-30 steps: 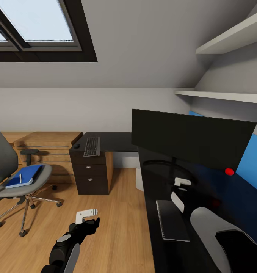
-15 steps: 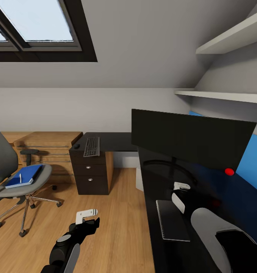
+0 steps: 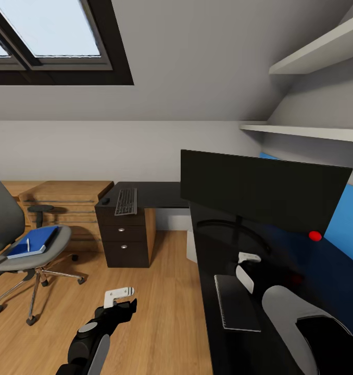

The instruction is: In the bedroom, organize the workspace by keeping the computer under the desk, ensuring the monitor is on the desk, placing the keyboard on the desk next to the monitor, placing the mouse on the desk next to the keyboard, moving the folder from the swivel chair onto the desk next to the mouse, stacking the notebook on top of the folder with the pen on top of the notebook, and positioning the swivel chair next to the desk.

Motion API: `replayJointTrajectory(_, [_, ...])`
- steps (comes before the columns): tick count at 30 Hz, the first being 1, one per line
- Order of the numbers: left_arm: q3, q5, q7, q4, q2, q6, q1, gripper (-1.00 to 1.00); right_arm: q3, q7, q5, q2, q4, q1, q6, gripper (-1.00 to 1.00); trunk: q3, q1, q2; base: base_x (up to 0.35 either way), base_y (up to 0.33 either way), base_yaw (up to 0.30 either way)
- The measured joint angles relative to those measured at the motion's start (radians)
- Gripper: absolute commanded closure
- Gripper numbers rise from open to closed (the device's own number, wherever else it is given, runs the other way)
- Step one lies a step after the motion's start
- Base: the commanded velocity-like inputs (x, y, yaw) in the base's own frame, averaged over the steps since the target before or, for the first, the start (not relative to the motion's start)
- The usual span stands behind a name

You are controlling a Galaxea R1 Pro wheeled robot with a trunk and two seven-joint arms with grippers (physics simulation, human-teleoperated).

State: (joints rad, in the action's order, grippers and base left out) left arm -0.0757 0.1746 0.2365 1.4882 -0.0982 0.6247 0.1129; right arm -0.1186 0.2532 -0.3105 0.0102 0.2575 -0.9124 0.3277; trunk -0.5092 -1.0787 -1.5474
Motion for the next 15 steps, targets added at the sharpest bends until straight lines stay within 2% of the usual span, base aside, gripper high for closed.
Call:
replayJointTrajectory(10, [0.001,0.000,0.000,0.000,0.001,0.001,0.000,-1.00,0.000,0.000,0.001,-0.001,-0.003,0.000,0.015,-1.00,0.000,0.000,0.000,-0.007,0.000,0.000])
replayJointTrajectory(15, [0.001,0.000,0.000,0.000,0.001,0.001,0.000,-1.00,0.001,0.001,0.002,-0.002,-0.002,-0.001,0.032,-1.00,0.000,0.000,0.000,-0.190,0.000,0.000])
